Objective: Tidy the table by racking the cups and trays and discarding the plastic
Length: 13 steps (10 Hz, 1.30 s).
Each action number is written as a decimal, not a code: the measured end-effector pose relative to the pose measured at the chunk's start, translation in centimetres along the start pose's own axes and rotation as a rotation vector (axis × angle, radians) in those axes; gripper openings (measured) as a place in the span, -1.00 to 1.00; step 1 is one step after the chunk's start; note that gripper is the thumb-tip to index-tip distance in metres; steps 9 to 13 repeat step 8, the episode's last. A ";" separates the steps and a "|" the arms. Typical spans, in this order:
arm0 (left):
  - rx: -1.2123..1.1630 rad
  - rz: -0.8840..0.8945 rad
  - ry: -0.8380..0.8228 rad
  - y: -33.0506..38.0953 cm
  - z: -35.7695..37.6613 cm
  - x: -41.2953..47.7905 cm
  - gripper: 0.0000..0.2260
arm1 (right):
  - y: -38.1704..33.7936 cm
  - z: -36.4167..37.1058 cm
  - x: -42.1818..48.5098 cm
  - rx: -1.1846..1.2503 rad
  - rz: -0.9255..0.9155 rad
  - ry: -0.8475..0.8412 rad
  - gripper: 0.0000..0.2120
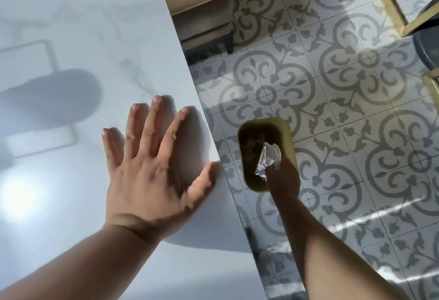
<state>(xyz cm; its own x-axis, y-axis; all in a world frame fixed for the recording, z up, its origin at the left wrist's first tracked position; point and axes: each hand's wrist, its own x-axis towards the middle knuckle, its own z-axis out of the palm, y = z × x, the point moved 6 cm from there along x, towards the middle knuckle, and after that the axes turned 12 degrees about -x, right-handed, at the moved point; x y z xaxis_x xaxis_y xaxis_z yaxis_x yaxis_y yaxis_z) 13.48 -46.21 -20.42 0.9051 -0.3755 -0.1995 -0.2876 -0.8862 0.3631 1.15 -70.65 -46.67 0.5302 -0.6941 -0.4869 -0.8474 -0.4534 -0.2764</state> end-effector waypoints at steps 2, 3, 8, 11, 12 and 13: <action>0.030 0.021 -0.011 0.0 0.2 0.2 -0.17 | 1.2 3.7 3.0 -0.034 0.066 -0.009 -0.83; 0.034 0.027 -0.002 0.0 0.2 0.2 -0.16 | 1.9 5.6 4.3 -0.051 0.107 -0.034 -0.79; 0.017 0.016 0.020 0.3 -0.2 0.4 -0.17 | 1.5 8.7 3.9 -0.255 -0.043 -0.289 -0.45; 0.017 0.016 0.020 0.3 -0.2 0.4 -0.17 | 1.5 8.7 3.9 -0.255 -0.043 -0.289 -0.45; 0.017 0.016 0.020 0.3 -0.2 0.4 -0.17 | 1.5 8.7 3.9 -0.255 -0.043 -0.289 -0.45; 0.017 0.016 0.020 0.3 -0.2 0.4 -0.17 | 1.5 8.7 3.9 -0.255 -0.043 -0.289 -0.45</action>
